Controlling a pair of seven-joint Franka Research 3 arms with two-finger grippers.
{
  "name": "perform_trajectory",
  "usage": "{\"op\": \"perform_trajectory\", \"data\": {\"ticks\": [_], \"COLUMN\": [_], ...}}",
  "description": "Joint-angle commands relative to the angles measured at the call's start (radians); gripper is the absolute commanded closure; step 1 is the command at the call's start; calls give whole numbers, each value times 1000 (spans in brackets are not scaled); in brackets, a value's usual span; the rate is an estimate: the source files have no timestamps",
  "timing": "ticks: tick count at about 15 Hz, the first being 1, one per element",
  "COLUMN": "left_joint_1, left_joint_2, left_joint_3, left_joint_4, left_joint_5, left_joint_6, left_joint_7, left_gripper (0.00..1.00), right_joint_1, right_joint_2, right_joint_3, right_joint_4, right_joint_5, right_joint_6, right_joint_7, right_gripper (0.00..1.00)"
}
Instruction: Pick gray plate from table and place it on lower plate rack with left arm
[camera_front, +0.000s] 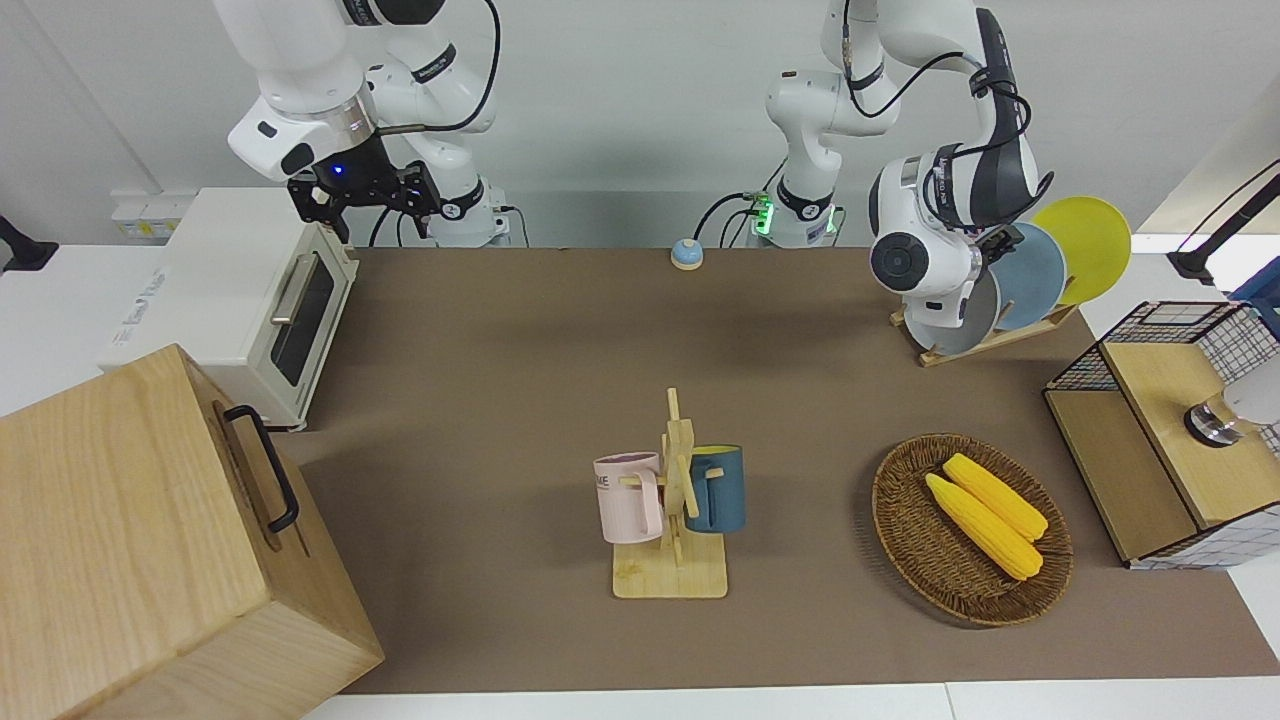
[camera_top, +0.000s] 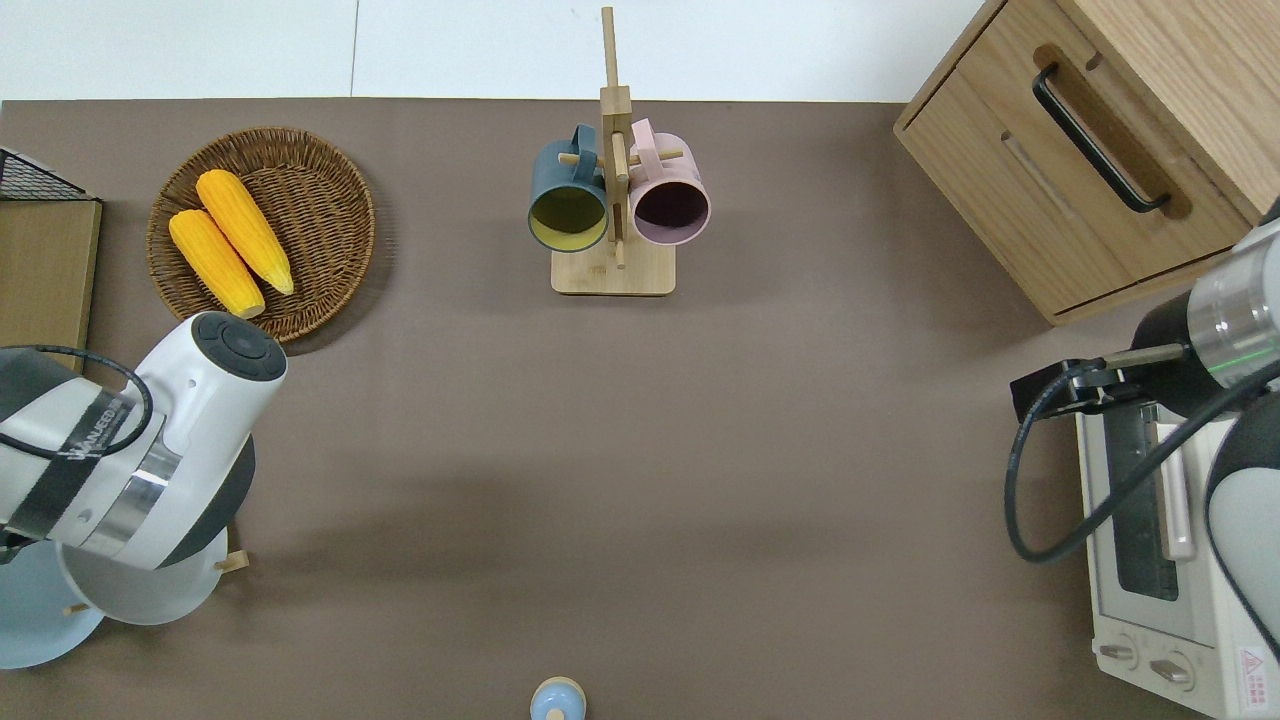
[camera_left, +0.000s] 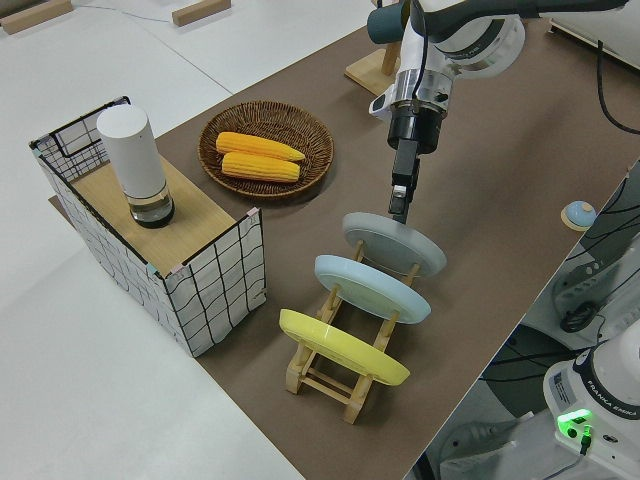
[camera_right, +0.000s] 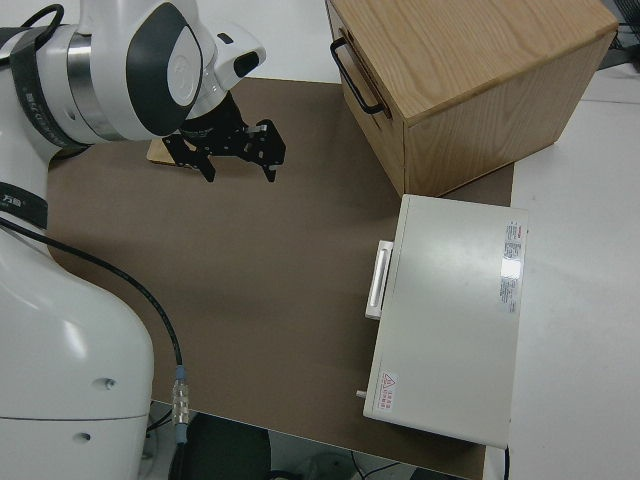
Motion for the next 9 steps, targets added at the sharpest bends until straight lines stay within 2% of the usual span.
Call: {"op": "perform_trajectory", "data": {"ticks": [1, 5, 8, 9], "left_joint_1": [-8, 8, 14, 15], "left_joint_2": [-18, -19, -21, -21], "left_joint_3": [8, 8, 8, 8], "left_joint_4": [64, 211, 245, 253], "left_joint_5": [-59, -203, -303, -370], "left_joint_6": [4, -5, -3, -2], "left_joint_7": [164, 327, 416, 421], "left_gripper": [7, 7, 7, 7], "right_joint_1": [-23, -23, -23, -23], "right_joint_2": [-2, -2, -2, -2], "right_joint_3": [20, 21, 21, 20], "right_joint_4": [7, 7, 7, 7], "right_joint_5": [-5, -5, -5, -5], "right_joint_6": [-11, -11, -11, -11], "right_joint_7": [12, 12, 12, 12], "right_gripper": [17, 17, 17, 17]}}
